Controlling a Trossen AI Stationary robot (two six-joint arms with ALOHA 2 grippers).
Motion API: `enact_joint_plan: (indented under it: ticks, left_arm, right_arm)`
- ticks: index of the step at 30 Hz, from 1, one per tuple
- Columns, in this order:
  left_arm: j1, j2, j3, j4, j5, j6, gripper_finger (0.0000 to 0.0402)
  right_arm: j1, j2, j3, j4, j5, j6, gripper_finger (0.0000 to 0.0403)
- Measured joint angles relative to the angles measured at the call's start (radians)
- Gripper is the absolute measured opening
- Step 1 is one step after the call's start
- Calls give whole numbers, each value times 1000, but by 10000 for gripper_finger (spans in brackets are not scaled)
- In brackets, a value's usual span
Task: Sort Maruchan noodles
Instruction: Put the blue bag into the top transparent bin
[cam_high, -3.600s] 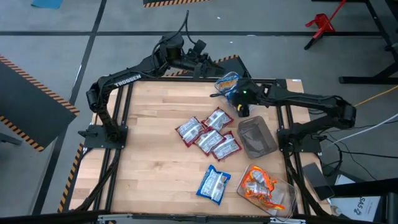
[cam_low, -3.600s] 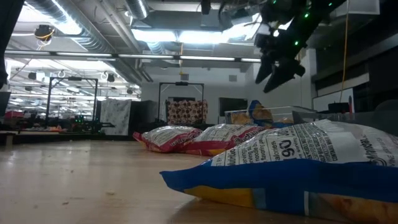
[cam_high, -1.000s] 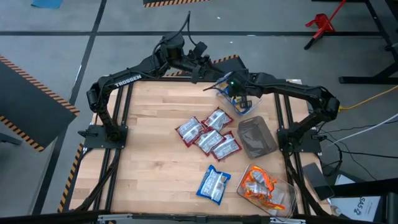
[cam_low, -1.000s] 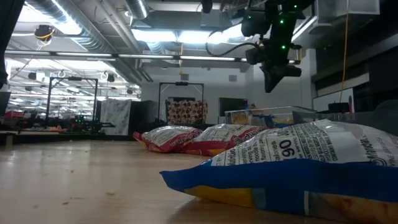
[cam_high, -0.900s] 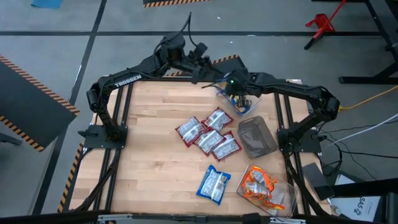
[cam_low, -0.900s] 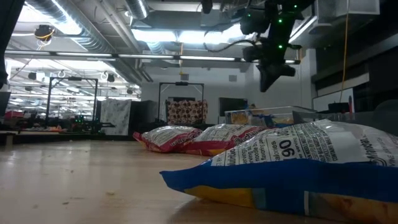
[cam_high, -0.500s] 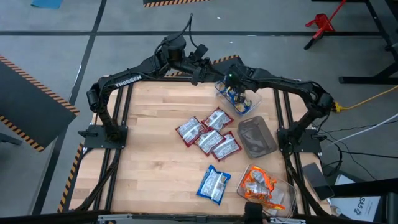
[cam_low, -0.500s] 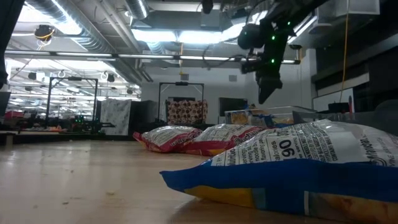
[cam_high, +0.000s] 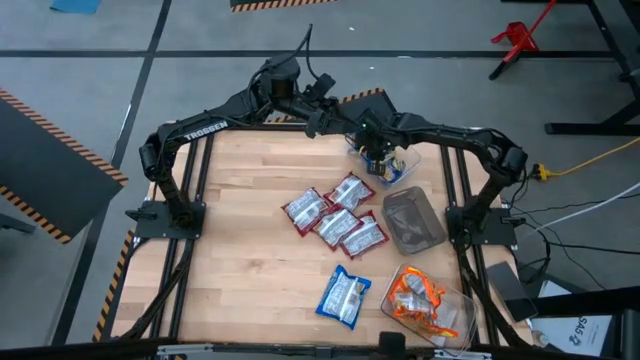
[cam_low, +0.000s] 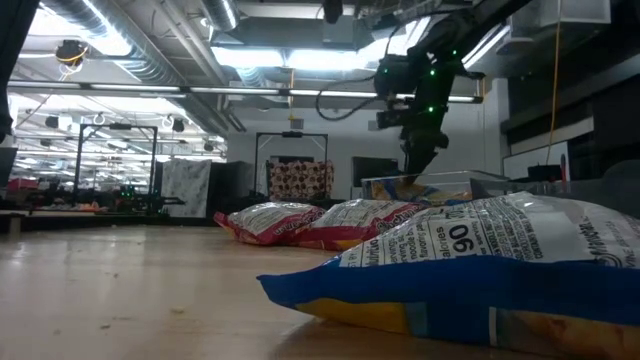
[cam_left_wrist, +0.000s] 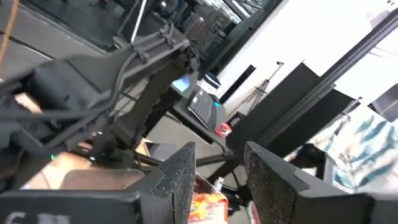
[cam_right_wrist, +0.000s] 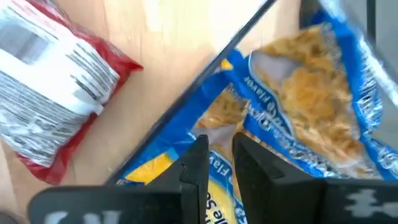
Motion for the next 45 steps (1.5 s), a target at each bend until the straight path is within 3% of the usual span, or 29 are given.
enact_joint_plan:
  ticks: [3, 6, 11, 15, 21, 26, 29, 32, 35, 40, 45]
  left_arm:
    - [9, -14, 0, -47, 20, 8, 132]
    - [8, -52, 0, -197, 5, 118, 132]
    - [-73, -112, 1, -541, -186, 342, 132]
    - [-235, -126, 1, -712, -318, 437, 132]
    - [-573, -90, -69, -811, -609, 430, 132]
    - [-786, -78, -219, -744, -840, 373, 132]
    - [-865, -78, -334, -581, -1018, 391, 133]
    - [-921, -78, -434, -325, -1121, 454, 138]
    - [-952, -62, -520, -121, -1153, 477, 142]
    - [-965, -20, -547, -88, -1168, 426, 153]
    - [-969, 70, -549, -42, -1009, 434, 179]
  right_arm:
    - [1, -41, 0, -3, 34, 12, 60]
    - [10, -117, 3, -48, 63, 32, 60]
    - [36, -300, 17, -164, 111, 97, 60]
    - [42, -455, 18, -216, 68, 160, 60]
    - [40, -622, 18, -228, -137, 196, 63]
    - [40, -689, 18, -228, -302, 198, 114]
    - [40, -702, 18, -228, -334, 197, 167]
    - [40, -705, 18, -228, -333, 208, 219]
    - [40, -704, 18, -239, -332, 237, 262]
    - [40, -704, 18, -287, -333, 239, 310]
    - [40, -704, 18, -290, -324, 240, 332]
